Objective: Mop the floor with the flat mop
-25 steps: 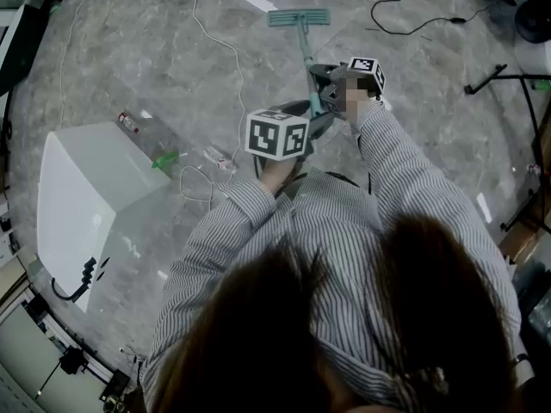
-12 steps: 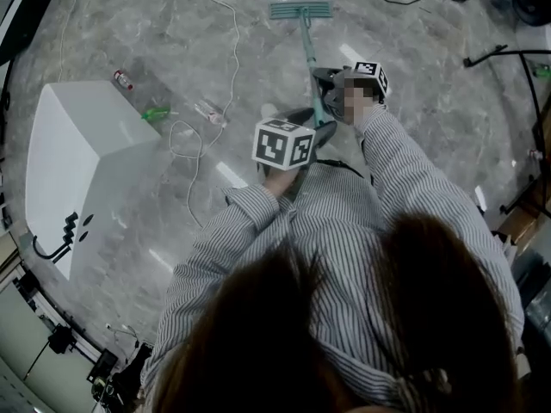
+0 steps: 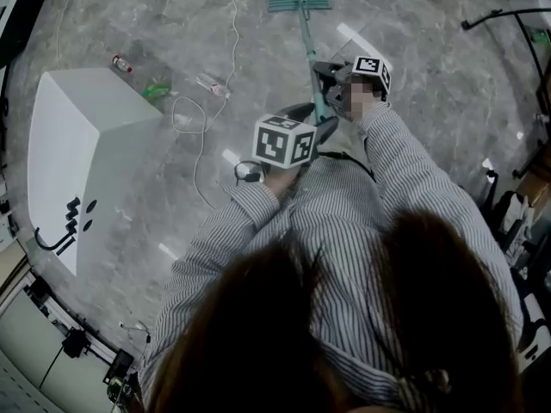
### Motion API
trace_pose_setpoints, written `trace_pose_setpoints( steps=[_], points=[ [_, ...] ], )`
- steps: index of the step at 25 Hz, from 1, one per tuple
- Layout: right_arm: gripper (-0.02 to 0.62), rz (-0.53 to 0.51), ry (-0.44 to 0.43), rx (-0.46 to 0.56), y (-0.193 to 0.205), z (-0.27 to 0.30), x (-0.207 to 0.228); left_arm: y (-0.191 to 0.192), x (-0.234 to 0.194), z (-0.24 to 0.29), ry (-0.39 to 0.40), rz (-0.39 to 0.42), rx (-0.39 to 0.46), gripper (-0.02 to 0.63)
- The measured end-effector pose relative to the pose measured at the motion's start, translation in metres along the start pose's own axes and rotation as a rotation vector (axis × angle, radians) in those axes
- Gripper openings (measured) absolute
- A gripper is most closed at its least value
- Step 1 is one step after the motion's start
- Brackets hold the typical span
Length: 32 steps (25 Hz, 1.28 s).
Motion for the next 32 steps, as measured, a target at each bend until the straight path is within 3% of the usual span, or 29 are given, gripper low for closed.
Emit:
trace_pose_setpoints(
  steps=[6,17,23,32],
  points=[
    [0.098,0.026,-0.018,0.026,0.073,-0.028,0.047,0.074,0.02,-0.039,0.017,0.011,-0.019,0.265],
    [0.1,0.028,-0.022,-0.002,0.151,-0.078,0.102,0.151,0.066,-0.089,0.04,-0.028,-0.058,0.265],
    [0.1,0.054,-0.066,-0.005,0.164,-0.09,0.123,0.166,0.079,-0.096,0.049,-0.016,-0.092,0.265],
    [0.098,0.024,-0.019,-0.028,0.169,-0.092,0.118,0.17,0.08,-0.096,0.047,-0.01,-0.128,0.265]
  ],
)
Point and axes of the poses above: the fingertips, and each gripper's own axes: z forward along the fingers, x to its right, y out of its underside, the point moved 10 cm from there along -z, backward along the fingers, and after that the axes turned 6 degrees about x, right-handed, at the moved point
